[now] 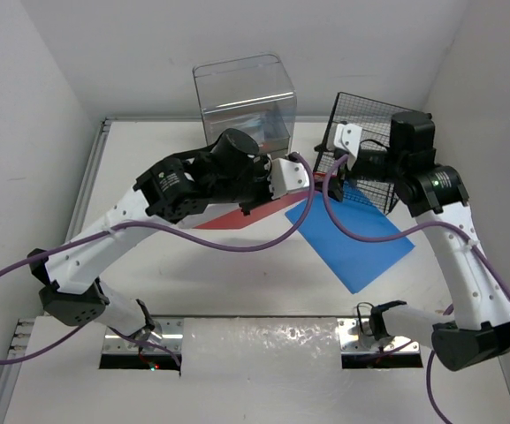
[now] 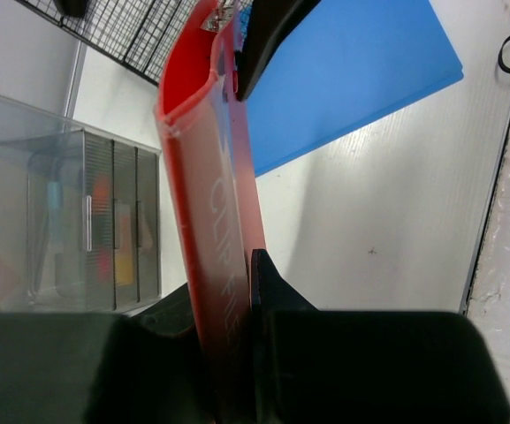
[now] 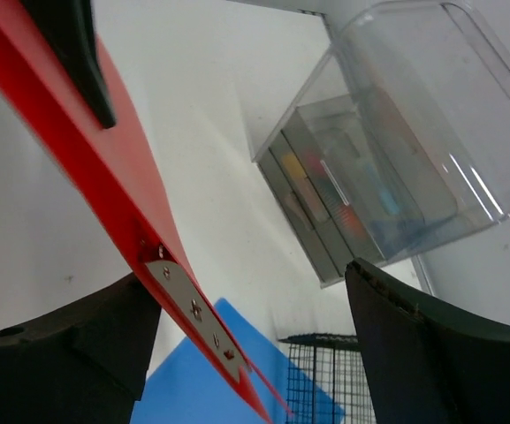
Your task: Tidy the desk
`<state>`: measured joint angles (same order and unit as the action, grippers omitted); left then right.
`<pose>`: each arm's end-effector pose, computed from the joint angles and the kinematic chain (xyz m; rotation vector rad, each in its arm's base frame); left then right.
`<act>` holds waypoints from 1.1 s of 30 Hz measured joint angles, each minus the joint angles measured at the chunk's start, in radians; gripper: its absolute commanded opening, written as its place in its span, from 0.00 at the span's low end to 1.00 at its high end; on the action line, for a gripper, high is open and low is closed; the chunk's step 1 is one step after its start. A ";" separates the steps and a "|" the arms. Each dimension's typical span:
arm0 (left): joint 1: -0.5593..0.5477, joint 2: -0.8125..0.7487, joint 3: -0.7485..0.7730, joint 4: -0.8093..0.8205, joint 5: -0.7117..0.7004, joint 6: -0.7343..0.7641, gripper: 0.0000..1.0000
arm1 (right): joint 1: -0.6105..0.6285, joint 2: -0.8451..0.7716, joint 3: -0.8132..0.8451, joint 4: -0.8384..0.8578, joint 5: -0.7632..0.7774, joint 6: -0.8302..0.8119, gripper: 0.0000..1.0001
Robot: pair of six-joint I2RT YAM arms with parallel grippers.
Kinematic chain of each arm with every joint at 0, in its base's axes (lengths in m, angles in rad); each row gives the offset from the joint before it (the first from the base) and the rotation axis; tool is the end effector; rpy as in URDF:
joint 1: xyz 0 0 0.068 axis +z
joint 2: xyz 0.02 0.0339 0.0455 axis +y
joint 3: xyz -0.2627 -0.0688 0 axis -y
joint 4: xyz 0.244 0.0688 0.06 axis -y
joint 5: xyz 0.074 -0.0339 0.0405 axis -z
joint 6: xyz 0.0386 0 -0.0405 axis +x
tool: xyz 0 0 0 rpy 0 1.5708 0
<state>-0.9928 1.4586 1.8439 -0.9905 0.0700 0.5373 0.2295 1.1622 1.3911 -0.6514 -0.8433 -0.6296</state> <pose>0.1544 -0.2416 0.4578 1.5482 1.5544 -0.3344 0.2179 0.0805 0.4275 -1.2315 1.4272 0.5632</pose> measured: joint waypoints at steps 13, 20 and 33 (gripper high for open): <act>0.005 0.000 0.043 -0.009 -0.010 0.000 0.00 | 0.052 0.066 0.014 -0.167 -0.058 -0.115 0.29; 0.008 0.008 0.054 -0.023 -0.038 -0.005 0.00 | 0.076 0.062 -0.028 -0.114 -0.055 -0.045 0.00; 0.011 0.021 -0.025 0.069 -0.163 -0.049 1.00 | 0.095 0.059 -0.016 -0.162 0.146 -0.016 0.00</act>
<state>-0.9821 1.4792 1.8187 -0.9211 -0.0933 0.4885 0.3248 1.2213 1.3746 -0.8135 -0.6971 -0.6453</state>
